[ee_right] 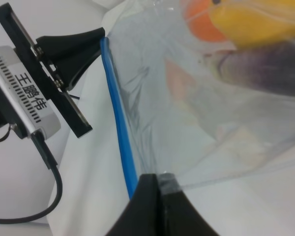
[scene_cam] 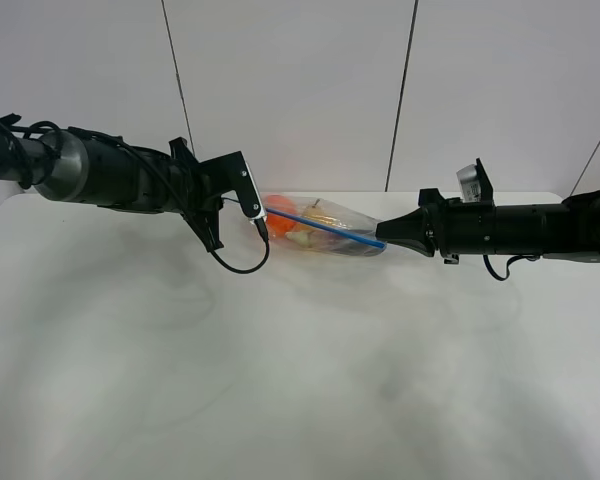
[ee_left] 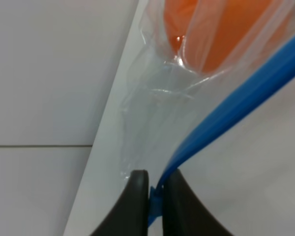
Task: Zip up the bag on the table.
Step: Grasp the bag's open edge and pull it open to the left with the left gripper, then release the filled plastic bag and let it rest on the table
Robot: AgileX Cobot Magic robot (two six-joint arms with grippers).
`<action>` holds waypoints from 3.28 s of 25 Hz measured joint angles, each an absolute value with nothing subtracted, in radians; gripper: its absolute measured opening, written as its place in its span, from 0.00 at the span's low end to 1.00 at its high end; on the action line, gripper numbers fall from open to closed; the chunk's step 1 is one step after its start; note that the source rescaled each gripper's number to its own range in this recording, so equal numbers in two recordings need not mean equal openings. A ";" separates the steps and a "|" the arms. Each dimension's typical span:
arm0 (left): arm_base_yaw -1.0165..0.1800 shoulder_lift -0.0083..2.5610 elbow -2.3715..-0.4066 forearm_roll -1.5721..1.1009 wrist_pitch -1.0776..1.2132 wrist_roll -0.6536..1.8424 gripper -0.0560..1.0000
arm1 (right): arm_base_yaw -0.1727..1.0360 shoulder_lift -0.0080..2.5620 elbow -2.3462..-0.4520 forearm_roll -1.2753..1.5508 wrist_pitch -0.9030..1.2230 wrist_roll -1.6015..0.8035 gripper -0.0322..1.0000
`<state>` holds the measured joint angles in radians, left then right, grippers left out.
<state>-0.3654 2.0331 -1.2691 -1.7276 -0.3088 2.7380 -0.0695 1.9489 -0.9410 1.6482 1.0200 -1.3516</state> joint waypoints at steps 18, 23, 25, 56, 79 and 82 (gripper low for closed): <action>-0.348 2.033 -1.269 -1.728 -0.321 2.741 0.05 | -0.069 1.949 -0.941 1.644 1.019 -1.352 0.03; -0.337 2.033 -1.269 -1.728 -0.324 2.741 0.05 | -0.069 1.949 -0.941 1.644 1.019 -1.352 0.03; -0.335 2.033 -1.269 -1.728 -0.332 2.739 0.05 | -0.069 1.949 -0.941 1.640 1.017 -1.352 0.03; -0.321 2.033 -1.269 -1.729 -0.357 2.643 0.59 | -0.069 1.949 -0.941 1.636 1.000 -1.359 0.29; -0.321 2.033 -1.269 -1.731 -0.415 2.295 0.82 | -0.069 1.949 -0.941 1.636 0.997 -1.363 0.69; -0.321 2.033 -1.269 -1.731 -0.418 2.155 0.82 | -0.069 1.949 -0.941 1.636 0.996 -1.363 0.69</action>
